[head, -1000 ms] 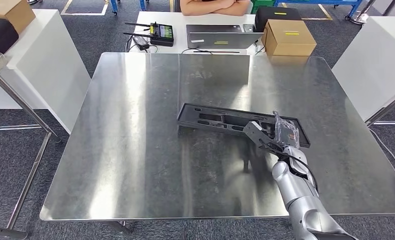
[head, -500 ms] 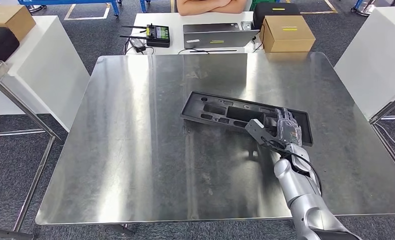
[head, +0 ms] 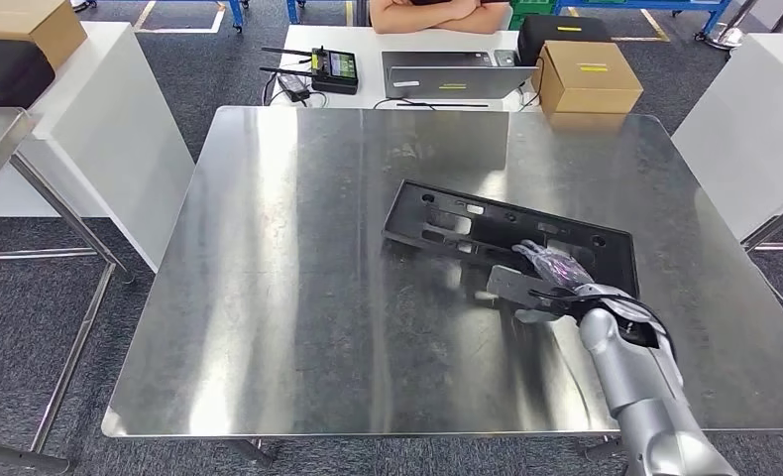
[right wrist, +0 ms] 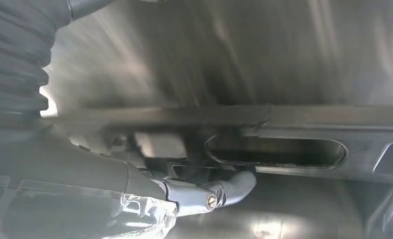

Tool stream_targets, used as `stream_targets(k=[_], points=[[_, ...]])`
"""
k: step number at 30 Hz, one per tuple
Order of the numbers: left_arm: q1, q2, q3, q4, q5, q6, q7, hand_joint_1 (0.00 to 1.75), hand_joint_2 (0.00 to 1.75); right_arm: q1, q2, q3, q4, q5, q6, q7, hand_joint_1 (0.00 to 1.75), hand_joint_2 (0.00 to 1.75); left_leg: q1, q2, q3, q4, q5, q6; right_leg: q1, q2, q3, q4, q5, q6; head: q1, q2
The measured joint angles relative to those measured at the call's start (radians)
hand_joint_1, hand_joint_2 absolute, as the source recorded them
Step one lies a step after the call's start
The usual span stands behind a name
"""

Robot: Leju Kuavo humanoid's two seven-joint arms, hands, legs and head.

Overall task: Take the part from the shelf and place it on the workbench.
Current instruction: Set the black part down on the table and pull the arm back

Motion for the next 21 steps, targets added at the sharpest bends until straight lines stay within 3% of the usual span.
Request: stream_targets(k=[1,2,4,5,6,10,12,14,15,16,17,19,21], points=[[0.001,0.000,-0.001,0.000,0.005,0.000,-0.001,0.00,0.00,0.032,-0.036,0.027,-0.074,-0.051,0.058,0.009,0.00,1.75,0.000,-0.003,0.000,0.000,0.000,0.000,-0.001,0.000,0.000,0.000,0.006,0.007,0.000,0.000],[0.001,0.000,-0.002,0.000,0.010,-0.001,-0.004,0.00,0.00,0.062,-0.074,0.052,-0.152,-0.107,0.105,0.016,0.00,1.75,0.000,-0.005,0.000,0.001,-0.001,-0.001,-0.003,0.000,0.020,-0.042,0.026,0.017,0.001,0.000],[0.004,0.002,-0.003,0.000,0.025,-0.002,-0.017,0.00,0.00,0.107,-0.151,0.089,-0.312,-0.224,0.162,0.016,0.00,1.75,-0.002,-0.006,0.002,0.004,-0.006,-0.007,-0.008,-0.001,0.089,-0.184,0.080,0.034,0.004,0.000],[0.005,0.003,-0.003,0.000,0.033,-0.002,-0.025,0.00,0.00,0.124,-0.185,0.100,-0.393,-0.278,0.176,0.009,0.00,1.75,-0.006,-0.006,0.002,0.005,-0.009,-0.012,-0.008,-0.001,0.115,-0.239,0.098,0.035,0.004,0.000],[0.008,0.005,-0.003,0.001,0.042,-0.003,-0.033,0.00,0.00,0.140,-0.213,0.106,-0.464,-0.322,0.184,-0.002,0.00,1.75,-0.009,-0.004,0.002,0.005,-0.011,-0.016,-0.006,0.000,0.131,-0.269,0.107,0.032,0.004,0.000],[0.020,0.011,-0.002,0.001,0.071,-0.004,-0.061,0.00,0.00,0.215,-0.303,0.118,-0.725,-0.436,0.183,-0.043,0.00,1.75,-0.008,0.001,-0.002,0.019,-0.029,-0.030,-0.010,0.002,0.137,-0.279,0.110,0.002,0.002,0.000],[0.024,0.012,-0.002,0.001,0.081,-0.001,-0.069,0.00,0.00,0.234,-0.338,0.117,-0.829,-0.455,0.169,-0.057,0.00,1.75,-0.004,0.007,-0.040,0.105,-0.081,-0.038,-0.012,0.001,0.140,-0.280,0.109,-0.014,0.001,0.000],[0.026,0.012,-0.002,0.001,0.085,0.001,-0.072,0.00,0.00,0.249,-0.361,0.116,-0.898,-0.458,0.161,-0.064,0.00,1.75,-0.003,0.010,-0.104,0.235,-0.138,-0.043,-0.008,0.000,0.143,-0.280,0.106,-0.023,0.001,0.000],[0.027,0.012,-0.002,0.001,0.086,0.001,-0.073,0.00,0.00,0.258,-0.369,0.116,-0.922,-0.458,0.158,-0.066,0.00,1.75,-0.002,0.010,-0.125,0.275,-0.147,-0.043,-0.005,0.000,0.144,-0.280,0.105,-0.024,0.001,0.000],[0.028,0.012,-0.002,0.001,0.086,0.002,-0.074,0.00,0.00,0.265,-0.376,0.116,-0.944,-0.455,0.151,-0.069,0.00,1.75,-0.002,0.010,-0.129,0.280,-0.137,-0.042,-0.003,0.000,0.145,-0.280,0.105,-0.024,0.001,0.000],[0.029,0.012,-0.002,0.001,0.086,0.003,-0.074,0.00,0.00,0.273,-0.381,0.114,-0.965,-0.447,0.139,-0.076,0.00,1.75,-0.002,0.011,-0.112,0.244,-0.110,-0.039,-0.002,0.001,0.148,-0.280,0.104,-0.025,0.001,0.000],[0.029,0.012,0.000,0.001,0.087,0.007,-0.075,0.00,0.00,0.295,-0.387,0.105,-1.011,-0.422,0.096,-0.095,0.00,1.75,-0.004,0.011,-0.046,0.111,-0.047,-0.029,0.002,0.001,0.151,-0.279,0.103,-0.023,0.001,0.000],[0.030,0.013,0.004,0.001,0.090,0.018,-0.081,0.00,0.00,0.326,-0.386,0.086,-1.064,-0.392,0.036,-0.122,0.00,1.75,-0.007,0.012,-0.002,0.022,-0.019,-0.022,0.008,0.001,0.150,-0.278,0.101,-0.017,0.002,0.000]])
